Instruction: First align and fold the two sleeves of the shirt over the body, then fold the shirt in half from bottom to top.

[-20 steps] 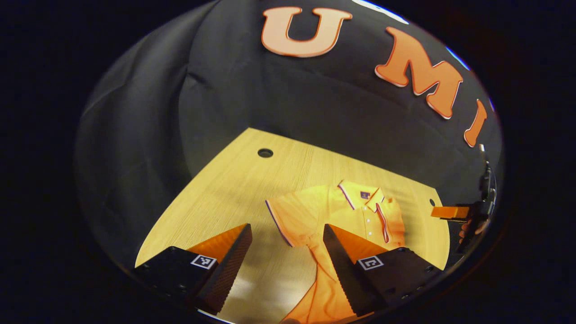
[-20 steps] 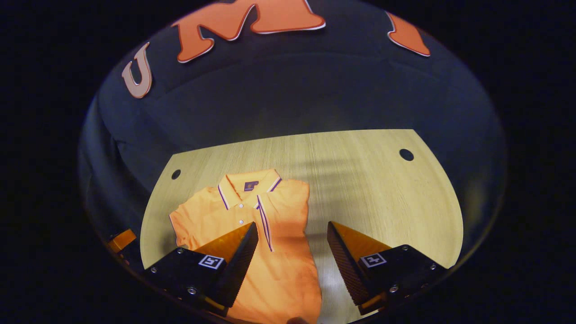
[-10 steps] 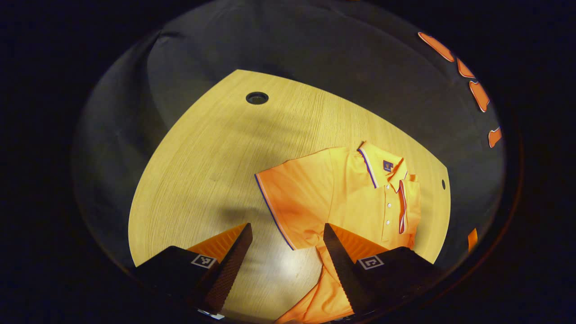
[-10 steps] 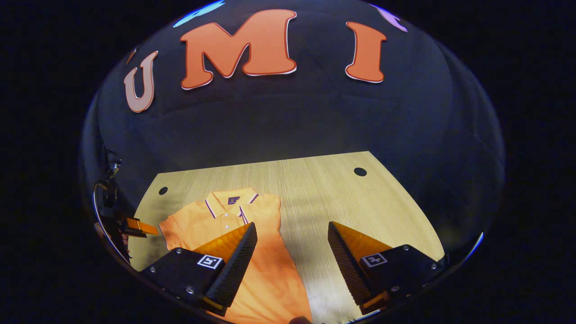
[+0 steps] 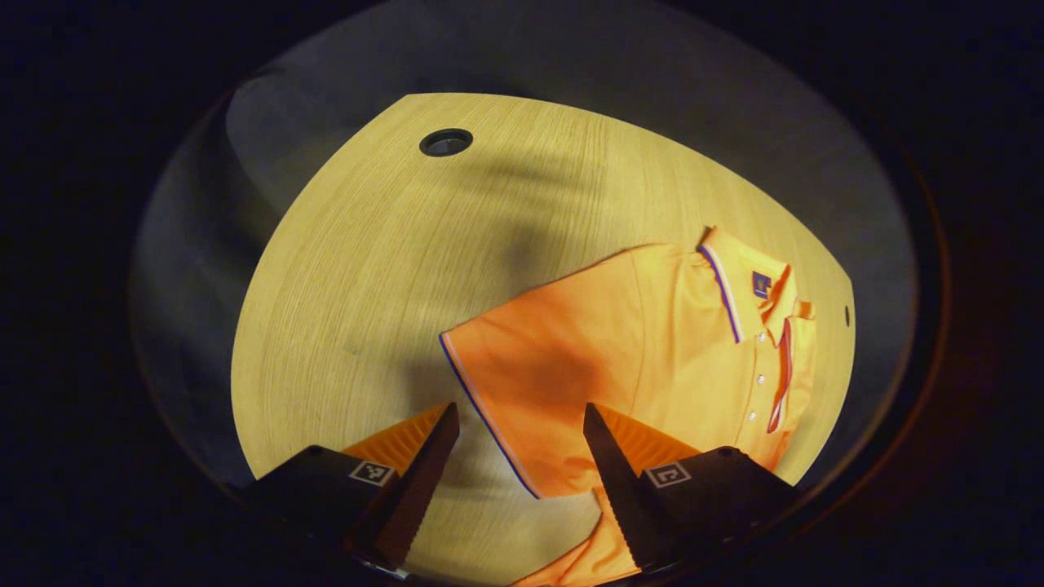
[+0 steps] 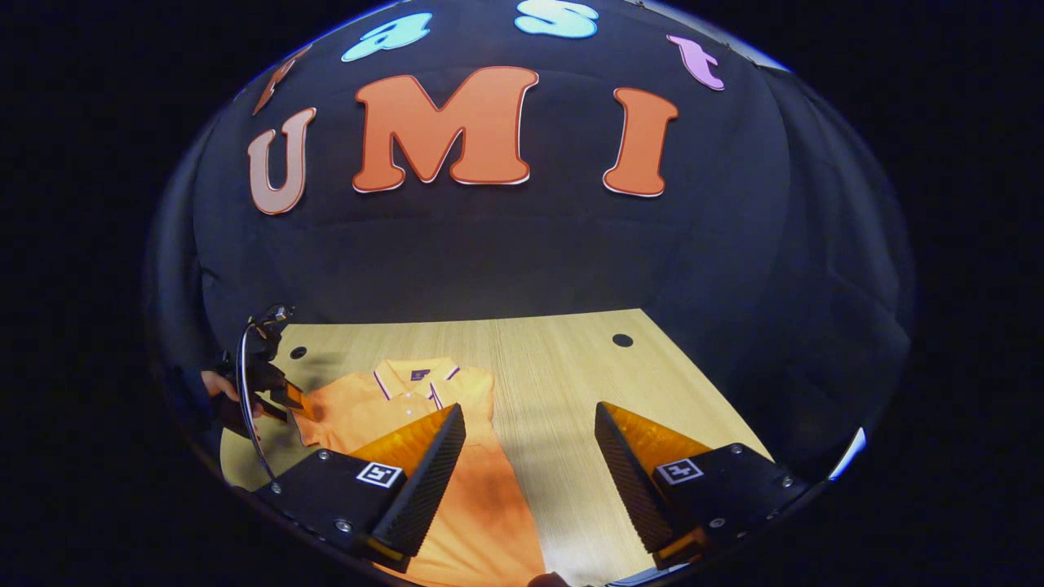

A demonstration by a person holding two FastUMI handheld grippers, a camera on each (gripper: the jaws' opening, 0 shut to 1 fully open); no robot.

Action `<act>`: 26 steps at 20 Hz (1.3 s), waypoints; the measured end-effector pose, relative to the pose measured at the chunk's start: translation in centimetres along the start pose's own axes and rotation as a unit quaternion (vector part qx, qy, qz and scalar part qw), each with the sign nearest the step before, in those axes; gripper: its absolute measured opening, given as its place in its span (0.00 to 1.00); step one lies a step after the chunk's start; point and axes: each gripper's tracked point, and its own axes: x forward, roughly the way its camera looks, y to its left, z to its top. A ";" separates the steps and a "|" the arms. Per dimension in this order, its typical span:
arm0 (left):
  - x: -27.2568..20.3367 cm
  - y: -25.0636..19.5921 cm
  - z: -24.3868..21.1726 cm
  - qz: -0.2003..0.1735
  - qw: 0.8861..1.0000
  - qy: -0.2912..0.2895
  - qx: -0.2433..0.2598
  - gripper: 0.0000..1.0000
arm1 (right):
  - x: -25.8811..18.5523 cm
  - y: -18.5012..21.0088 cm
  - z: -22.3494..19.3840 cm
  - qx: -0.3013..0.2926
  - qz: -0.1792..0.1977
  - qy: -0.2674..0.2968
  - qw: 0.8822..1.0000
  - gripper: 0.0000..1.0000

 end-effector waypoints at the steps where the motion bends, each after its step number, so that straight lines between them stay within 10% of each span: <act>1: 0.3 -0.1 0.1 0.003 1.000 0.001 0.002 0.91 | -0.4 -0.5 0.0 -0.005 -0.007 -0.003 1.000 0.98; 9: 1.5 -1.0 1.4 -0.007 1.000 -0.017 0.023 0.48 | -2.4 -2.0 -1.2 -0.007 -0.018 -0.009 1.000 0.98; 11: 1.2 -1.4 1.0 -0.013 0.999 -0.017 0.033 0.11 | -2.7 -3.0 -2.1 0.000 -0.024 -0.003 1.000 0.98; 26: -5.0 -10.4 4.9 -0.079 0.976 -0.118 0.168 0.08 | -2.6 -5.3 -2.7 0.012 -0.043 -0.001 0.999 0.99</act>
